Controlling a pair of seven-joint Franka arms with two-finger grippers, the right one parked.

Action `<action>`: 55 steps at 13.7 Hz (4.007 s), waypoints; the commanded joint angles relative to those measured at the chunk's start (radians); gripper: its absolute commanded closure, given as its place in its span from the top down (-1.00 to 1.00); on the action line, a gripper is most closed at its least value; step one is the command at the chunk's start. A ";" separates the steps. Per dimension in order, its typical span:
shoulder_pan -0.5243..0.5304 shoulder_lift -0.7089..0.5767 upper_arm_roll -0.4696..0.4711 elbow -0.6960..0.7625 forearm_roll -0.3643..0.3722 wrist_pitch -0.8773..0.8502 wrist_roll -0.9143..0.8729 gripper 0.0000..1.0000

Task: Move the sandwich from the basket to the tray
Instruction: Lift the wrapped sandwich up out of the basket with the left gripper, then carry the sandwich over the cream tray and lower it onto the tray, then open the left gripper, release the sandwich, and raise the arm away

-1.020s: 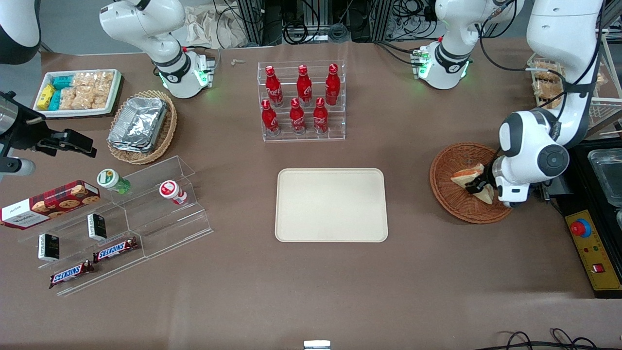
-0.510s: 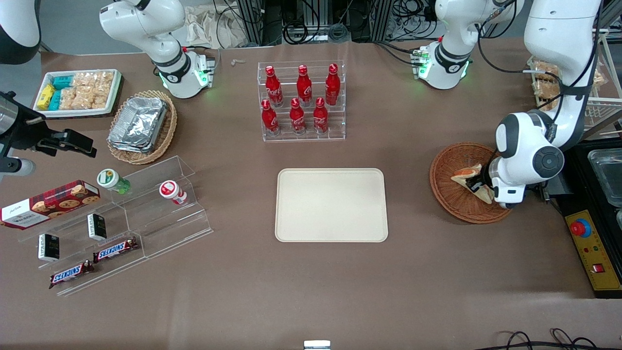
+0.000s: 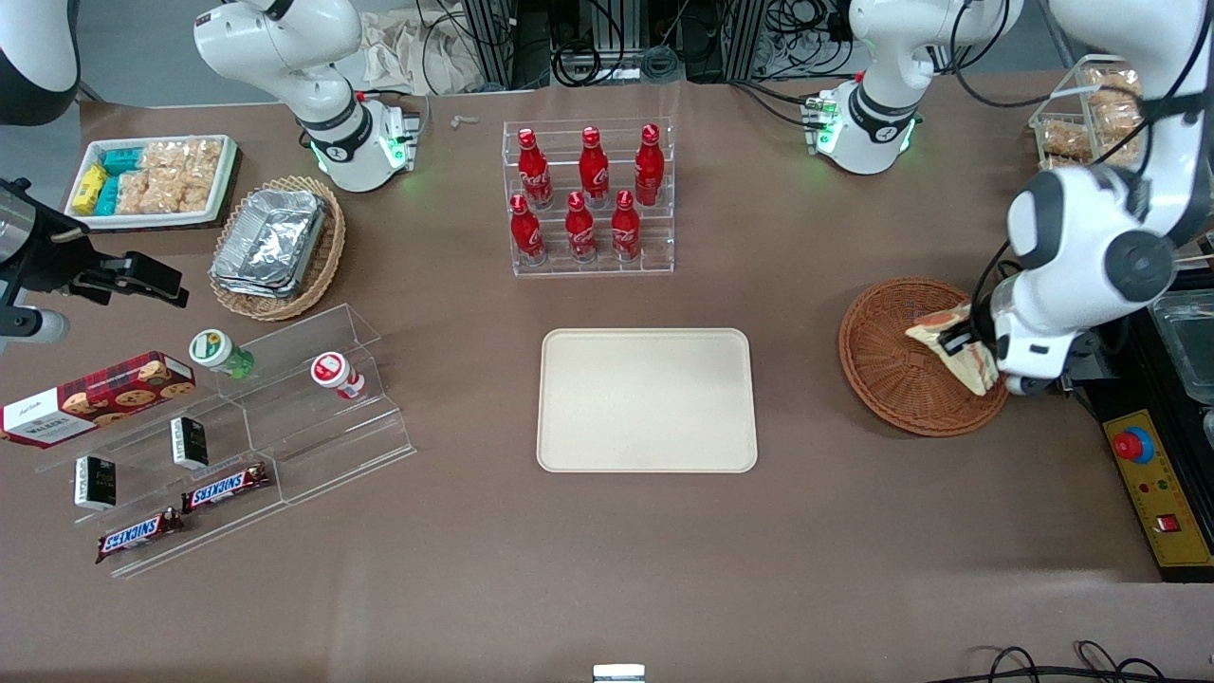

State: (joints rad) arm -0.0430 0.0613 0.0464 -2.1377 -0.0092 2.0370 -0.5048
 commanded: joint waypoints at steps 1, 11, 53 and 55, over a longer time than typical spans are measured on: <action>0.008 -0.067 -0.002 0.054 -0.003 -0.118 0.194 -1.00; -0.005 -0.103 -0.156 0.134 -0.043 -0.164 0.482 -1.00; -0.106 0.447 -0.503 0.504 0.224 -0.044 -0.012 1.00; -0.075 0.370 -0.503 0.504 0.199 -0.044 -0.011 1.00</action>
State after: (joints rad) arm -0.1491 0.5245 -0.4527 -1.6123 0.2174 2.0138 -0.5054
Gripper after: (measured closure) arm 0.000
